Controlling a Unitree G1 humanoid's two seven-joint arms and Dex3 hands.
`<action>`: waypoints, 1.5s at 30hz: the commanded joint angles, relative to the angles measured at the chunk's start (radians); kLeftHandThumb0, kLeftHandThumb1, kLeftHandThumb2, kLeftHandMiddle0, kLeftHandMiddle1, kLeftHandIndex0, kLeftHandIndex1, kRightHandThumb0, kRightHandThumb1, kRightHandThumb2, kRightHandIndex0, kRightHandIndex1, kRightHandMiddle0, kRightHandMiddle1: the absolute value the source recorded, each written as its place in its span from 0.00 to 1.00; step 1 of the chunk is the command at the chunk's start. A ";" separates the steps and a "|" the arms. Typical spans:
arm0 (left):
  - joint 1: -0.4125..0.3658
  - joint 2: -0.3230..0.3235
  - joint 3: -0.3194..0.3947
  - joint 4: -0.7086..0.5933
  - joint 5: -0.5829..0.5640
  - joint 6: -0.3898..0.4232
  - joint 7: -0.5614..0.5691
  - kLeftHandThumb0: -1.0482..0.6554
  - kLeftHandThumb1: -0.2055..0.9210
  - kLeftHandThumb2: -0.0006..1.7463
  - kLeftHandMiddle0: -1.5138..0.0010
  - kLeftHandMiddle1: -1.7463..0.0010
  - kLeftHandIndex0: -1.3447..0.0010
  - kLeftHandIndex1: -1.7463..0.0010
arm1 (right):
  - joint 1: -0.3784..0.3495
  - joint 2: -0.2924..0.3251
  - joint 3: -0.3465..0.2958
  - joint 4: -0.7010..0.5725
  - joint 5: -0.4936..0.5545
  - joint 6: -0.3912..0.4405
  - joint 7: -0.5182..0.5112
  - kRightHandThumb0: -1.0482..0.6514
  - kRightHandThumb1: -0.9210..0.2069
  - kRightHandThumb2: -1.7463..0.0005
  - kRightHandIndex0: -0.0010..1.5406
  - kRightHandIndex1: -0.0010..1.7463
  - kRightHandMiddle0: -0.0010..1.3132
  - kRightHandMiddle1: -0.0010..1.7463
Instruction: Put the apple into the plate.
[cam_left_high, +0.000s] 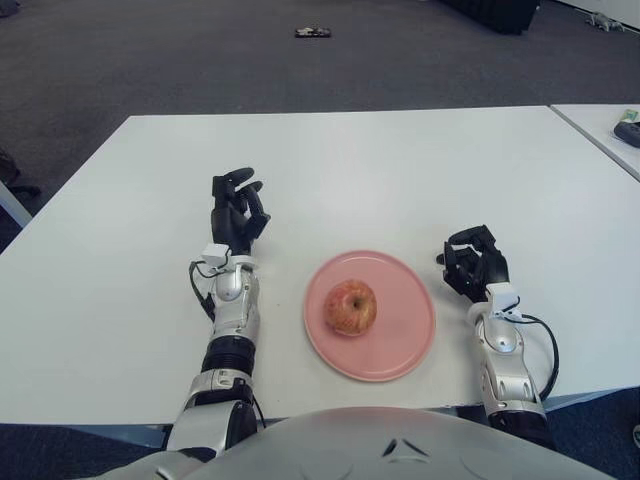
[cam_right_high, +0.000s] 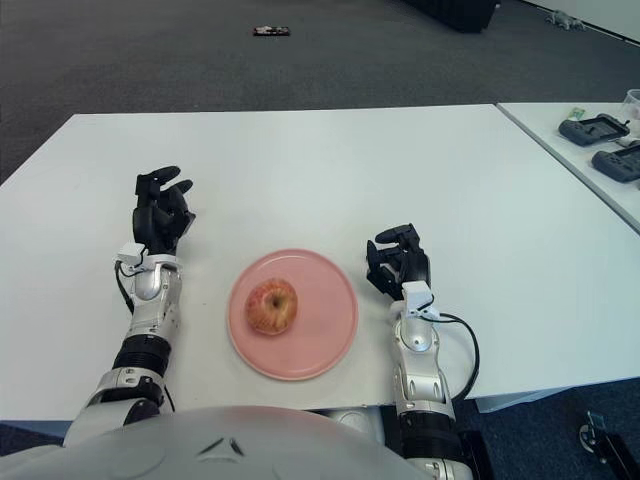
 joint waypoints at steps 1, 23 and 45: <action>-0.007 -0.004 -0.005 0.021 0.021 -0.012 0.023 0.38 0.78 0.50 0.59 0.00 0.74 0.00 | -0.018 -0.006 -0.005 0.021 0.006 -0.004 0.004 0.40 0.15 0.57 0.39 0.73 0.22 1.00; 0.056 0.033 -0.035 0.173 0.112 -0.067 0.075 0.36 0.58 0.66 0.27 0.00 0.62 0.00 | -0.029 0.002 -0.009 0.035 0.011 -0.012 0.001 0.40 0.17 0.54 0.40 0.73 0.24 1.00; 0.144 0.067 -0.087 0.181 0.099 -0.016 -0.038 0.34 0.48 0.74 0.16 0.00 0.56 0.00 | -0.035 0.017 -0.012 0.046 0.012 -0.024 -0.007 0.40 0.17 0.55 0.39 0.73 0.23 1.00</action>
